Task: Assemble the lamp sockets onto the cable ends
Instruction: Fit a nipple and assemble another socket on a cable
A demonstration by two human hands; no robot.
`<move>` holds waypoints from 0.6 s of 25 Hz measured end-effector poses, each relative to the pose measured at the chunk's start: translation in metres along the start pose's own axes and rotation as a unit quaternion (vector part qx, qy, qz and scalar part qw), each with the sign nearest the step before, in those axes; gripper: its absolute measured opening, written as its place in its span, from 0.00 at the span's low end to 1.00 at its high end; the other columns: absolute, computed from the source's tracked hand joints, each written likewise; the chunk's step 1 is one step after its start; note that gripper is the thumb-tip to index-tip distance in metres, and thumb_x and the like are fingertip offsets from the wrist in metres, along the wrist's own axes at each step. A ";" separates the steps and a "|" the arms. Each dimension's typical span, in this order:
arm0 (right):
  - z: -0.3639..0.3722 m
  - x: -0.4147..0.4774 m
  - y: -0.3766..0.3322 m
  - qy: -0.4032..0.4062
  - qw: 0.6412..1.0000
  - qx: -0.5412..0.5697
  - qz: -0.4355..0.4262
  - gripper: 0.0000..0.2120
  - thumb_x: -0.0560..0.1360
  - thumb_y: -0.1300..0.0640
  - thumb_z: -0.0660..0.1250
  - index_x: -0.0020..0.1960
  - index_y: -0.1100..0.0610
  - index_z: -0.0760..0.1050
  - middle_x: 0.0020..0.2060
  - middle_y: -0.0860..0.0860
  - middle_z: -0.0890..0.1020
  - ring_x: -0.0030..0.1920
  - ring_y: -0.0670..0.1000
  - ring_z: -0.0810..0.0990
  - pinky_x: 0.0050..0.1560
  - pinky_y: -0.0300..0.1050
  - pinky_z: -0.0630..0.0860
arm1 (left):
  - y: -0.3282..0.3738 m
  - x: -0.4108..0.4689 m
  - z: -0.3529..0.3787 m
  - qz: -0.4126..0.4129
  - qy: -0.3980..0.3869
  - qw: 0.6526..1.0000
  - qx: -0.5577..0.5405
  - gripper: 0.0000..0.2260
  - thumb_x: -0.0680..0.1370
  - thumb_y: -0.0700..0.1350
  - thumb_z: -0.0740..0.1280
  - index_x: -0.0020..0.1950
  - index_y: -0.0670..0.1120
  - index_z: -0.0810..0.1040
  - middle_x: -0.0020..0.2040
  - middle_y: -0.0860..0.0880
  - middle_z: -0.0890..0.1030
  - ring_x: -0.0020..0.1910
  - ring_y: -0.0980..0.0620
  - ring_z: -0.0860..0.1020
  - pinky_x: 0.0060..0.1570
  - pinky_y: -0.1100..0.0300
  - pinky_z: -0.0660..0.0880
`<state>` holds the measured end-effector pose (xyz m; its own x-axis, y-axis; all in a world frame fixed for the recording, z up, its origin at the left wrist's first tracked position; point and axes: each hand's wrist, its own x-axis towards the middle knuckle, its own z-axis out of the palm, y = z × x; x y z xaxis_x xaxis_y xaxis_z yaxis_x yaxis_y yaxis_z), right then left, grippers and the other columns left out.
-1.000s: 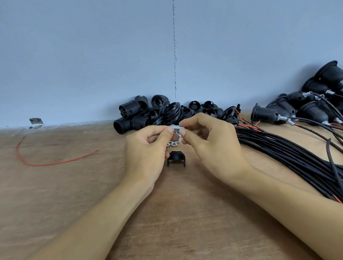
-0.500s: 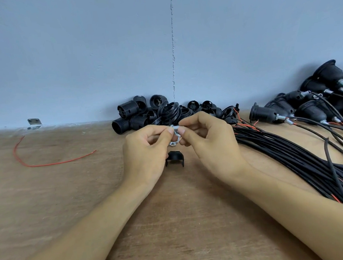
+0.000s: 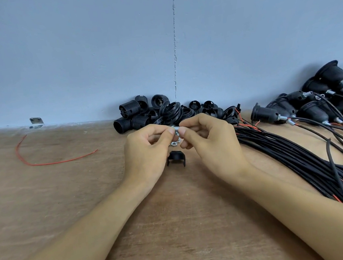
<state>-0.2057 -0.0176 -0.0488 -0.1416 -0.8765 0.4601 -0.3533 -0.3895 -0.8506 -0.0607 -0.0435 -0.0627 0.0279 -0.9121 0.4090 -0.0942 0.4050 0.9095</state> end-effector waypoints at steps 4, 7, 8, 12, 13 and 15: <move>0.001 0.004 0.000 -0.016 0.994 0.092 0.049 0.04 0.77 0.64 0.70 0.49 0.57 0.80 0.37 0.53 0.85 0.37 0.49 0.85 0.42 0.42 0.82 | 0.000 0.002 0.000 -0.026 0.007 0.999 -0.046 0.06 0.78 0.40 0.73 0.44 0.49 0.86 0.39 0.52 0.87 0.32 0.60 0.80 0.33 0.68 0.75; 0.001 0.005 0.001 -0.028 0.993 0.102 0.058 0.04 0.77 0.65 0.70 0.49 0.58 0.80 0.38 0.55 0.85 0.38 0.50 0.85 0.44 0.43 0.82 | 0.000 0.005 0.000 -0.053 0.007 0.995 -0.084 0.05 0.77 0.37 0.74 0.46 0.47 0.84 0.41 0.52 0.87 0.33 0.58 0.82 0.34 0.67 0.75; 0.000 0.005 0.002 -0.029 0.992 0.104 0.060 0.04 0.77 0.65 0.70 0.49 0.58 0.80 0.39 0.56 0.85 0.38 0.50 0.85 0.44 0.43 0.82 | 0.000 0.005 0.000 -0.056 -0.003 0.994 -0.097 0.06 0.77 0.36 0.73 0.48 0.47 0.84 0.41 0.51 0.87 0.33 0.57 0.82 0.33 0.67 0.76; 0.000 0.004 0.000 -0.019 0.994 0.096 0.046 0.04 0.77 0.65 0.70 0.50 0.59 0.80 0.39 0.55 0.86 0.39 0.49 0.85 0.45 0.43 0.82 | 0.000 0.005 0.001 -0.065 -0.019 0.991 -0.113 0.09 0.79 0.38 0.72 0.51 0.52 0.87 0.41 0.48 0.87 0.34 0.56 0.82 0.37 0.65 0.78; 0.000 0.003 -0.001 -0.014 0.996 0.077 0.033 0.04 0.77 0.65 0.70 0.50 0.58 0.80 0.39 0.53 0.86 0.40 0.49 0.86 0.46 0.44 0.82 | 0.001 0.006 0.001 -0.070 -0.016 0.990 -0.120 0.08 0.79 0.38 0.72 0.49 0.51 0.87 0.40 0.47 0.87 0.35 0.56 0.82 0.37 0.65 0.78; 0.000 0.001 -0.002 -0.007 1.000 0.030 0.002 0.04 0.77 0.63 0.71 0.50 0.56 0.81 0.40 0.50 0.86 0.42 0.49 0.86 0.49 0.46 0.82 | 0.001 0.006 0.002 -0.087 -0.013 0.985 -0.146 0.07 0.79 0.38 0.72 0.47 0.49 0.87 0.40 0.46 0.87 0.34 0.55 0.82 0.37 0.64 0.78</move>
<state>-0.2051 -0.0174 -0.0466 -0.1294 -0.8819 0.4534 -0.2964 -0.4019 -0.8664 -0.0629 -0.0489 -0.0590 -0.0067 -0.9694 0.2455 0.2006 0.2392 0.9500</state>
